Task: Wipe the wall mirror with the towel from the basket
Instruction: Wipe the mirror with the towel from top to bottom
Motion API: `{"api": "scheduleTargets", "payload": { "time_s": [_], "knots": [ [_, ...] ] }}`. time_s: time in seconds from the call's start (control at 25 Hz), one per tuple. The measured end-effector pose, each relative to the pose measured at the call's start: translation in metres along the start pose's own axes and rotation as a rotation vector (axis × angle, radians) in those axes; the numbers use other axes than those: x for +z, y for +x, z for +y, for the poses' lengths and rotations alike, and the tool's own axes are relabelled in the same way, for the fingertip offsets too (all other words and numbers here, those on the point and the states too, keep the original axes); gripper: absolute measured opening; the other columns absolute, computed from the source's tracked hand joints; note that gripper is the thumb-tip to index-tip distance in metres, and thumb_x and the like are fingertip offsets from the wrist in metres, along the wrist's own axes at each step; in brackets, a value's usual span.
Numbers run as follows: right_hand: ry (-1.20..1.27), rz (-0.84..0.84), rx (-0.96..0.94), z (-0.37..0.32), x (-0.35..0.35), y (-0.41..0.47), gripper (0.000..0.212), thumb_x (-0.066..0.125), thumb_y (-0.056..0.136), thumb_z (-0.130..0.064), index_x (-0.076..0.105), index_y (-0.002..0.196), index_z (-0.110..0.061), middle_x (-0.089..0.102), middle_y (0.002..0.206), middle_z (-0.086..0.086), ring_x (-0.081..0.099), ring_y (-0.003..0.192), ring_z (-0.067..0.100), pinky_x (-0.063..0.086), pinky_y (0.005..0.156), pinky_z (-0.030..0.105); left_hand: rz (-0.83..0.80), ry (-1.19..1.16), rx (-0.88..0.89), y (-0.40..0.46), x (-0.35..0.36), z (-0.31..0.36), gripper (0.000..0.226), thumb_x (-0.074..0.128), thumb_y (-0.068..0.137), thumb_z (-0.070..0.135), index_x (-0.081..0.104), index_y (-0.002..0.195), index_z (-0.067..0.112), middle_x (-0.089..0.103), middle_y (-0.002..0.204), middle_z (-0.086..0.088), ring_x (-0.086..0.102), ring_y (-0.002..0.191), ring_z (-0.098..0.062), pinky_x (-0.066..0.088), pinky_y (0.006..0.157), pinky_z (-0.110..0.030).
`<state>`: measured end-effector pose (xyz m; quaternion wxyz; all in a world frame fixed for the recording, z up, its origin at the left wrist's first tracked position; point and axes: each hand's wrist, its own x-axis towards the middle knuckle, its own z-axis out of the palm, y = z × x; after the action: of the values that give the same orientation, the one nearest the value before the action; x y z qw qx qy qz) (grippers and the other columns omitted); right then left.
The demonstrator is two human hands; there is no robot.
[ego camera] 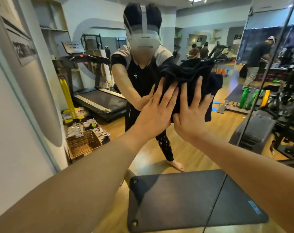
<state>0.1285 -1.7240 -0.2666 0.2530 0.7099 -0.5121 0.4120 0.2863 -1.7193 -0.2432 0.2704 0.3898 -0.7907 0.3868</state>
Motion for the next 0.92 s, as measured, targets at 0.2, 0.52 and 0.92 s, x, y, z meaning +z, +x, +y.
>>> {"api": "scheduleTargets", "payload": {
  "time_s": [0.2, 0.52, 0.92],
  "knots": [
    [0.053, 0.01, 0.038, -0.072, 0.013, 0.001, 0.088, 0.048, 0.085, -0.03, 0.014, 0.164, -0.012, 0.003, 0.167, 0.033, 0.021, 0.14, 0.068, 0.011, 0.116, 0.076, -0.044, 0.047, -0.011, -0.041, -0.021, -0.052, 0.075, 0.048, 0.098, 0.024, 0.014, 0.16, -0.001, 0.015, 0.167, -0.024, 0.008, 0.155, -0.047, 0.024, 0.125, -0.053],
    [0.063, -0.071, 0.004, -0.154, 0.036, 0.005, 0.09, 0.047, 0.087, -0.033, 0.006, 0.166, -0.018, -0.011, 0.169, 0.022, 0.009, 0.145, 0.067, 0.009, 0.116, 0.077, -0.252, 0.134, -0.047, -0.098, -0.031, -0.119, 0.075, 0.033, 0.107, 0.031, -0.01, 0.16, 0.0, -0.009, 0.169, -0.025, -0.013, 0.155, -0.045, 0.014, 0.125, -0.057],
    [0.086, -0.071, -0.05, -0.251, 0.064, 0.015, 0.091, 0.047, 0.087, -0.037, 0.004, 0.166, -0.021, -0.01, 0.169, 0.017, 0.01, 0.146, 0.063, 0.004, 0.117, 0.077, 0.016, 0.084, -0.014, -0.155, -0.084, -0.181, 0.094, 0.066, 0.096, 0.019, -0.004, 0.155, 0.001, 0.01, 0.16, -0.013, -0.006, 0.151, -0.033, 0.044, 0.111, -0.058]
  ]
}}
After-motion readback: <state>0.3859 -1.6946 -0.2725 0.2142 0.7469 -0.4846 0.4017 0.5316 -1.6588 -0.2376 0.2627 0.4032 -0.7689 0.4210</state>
